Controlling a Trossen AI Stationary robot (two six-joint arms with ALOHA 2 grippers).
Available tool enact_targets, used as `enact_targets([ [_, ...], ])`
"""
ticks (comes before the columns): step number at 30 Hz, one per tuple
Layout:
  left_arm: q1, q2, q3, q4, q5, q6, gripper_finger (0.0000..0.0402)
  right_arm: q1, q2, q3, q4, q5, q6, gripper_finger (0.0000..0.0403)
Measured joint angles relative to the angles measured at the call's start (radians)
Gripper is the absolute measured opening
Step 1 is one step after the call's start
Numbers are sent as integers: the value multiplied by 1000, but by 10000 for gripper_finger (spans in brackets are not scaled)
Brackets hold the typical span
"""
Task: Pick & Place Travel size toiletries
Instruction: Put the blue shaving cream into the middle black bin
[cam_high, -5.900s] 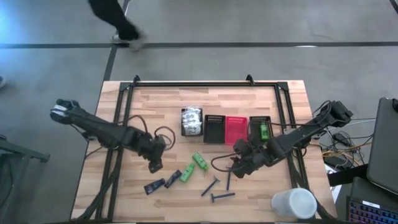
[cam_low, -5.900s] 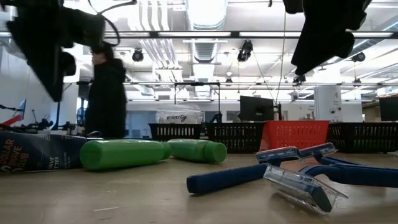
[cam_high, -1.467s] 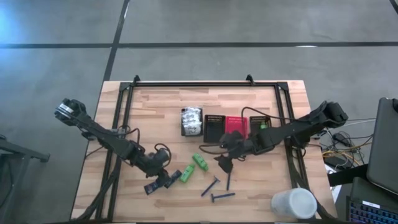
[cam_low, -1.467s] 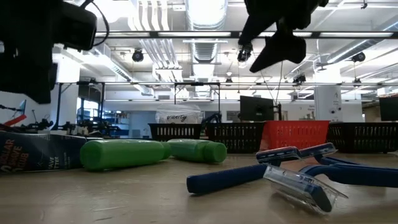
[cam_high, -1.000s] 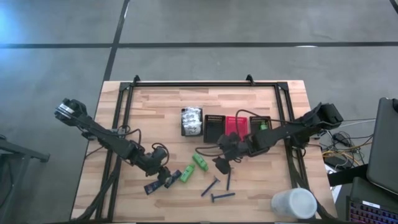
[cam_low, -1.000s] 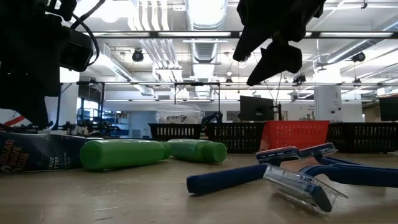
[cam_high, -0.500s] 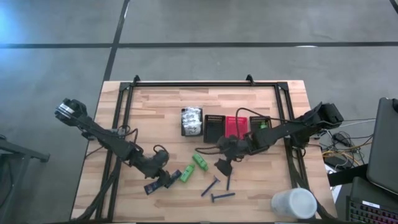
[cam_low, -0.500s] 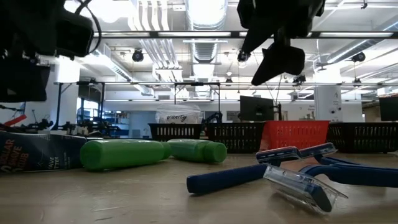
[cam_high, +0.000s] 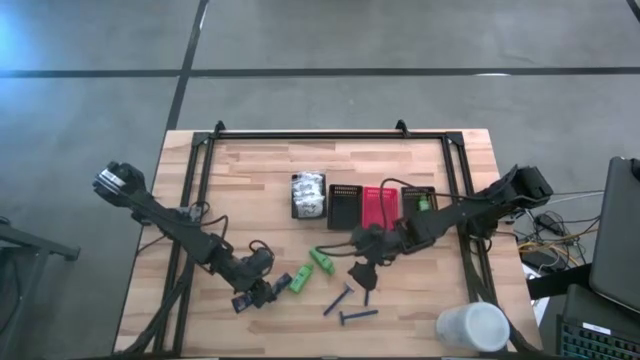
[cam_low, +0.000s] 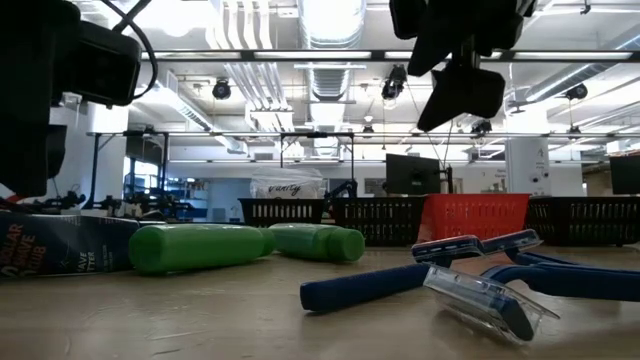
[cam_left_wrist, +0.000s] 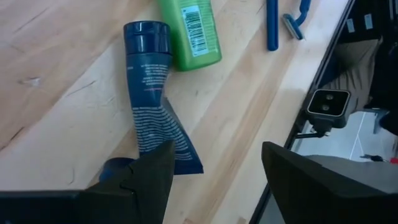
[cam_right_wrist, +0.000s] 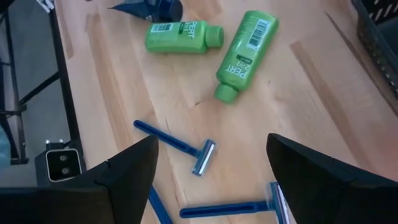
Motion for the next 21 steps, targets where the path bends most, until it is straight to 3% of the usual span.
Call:
enact_targets([
  [21,1,0,0,1,-20,-21,245,-45,-2,0,0,0,-71,267],
])
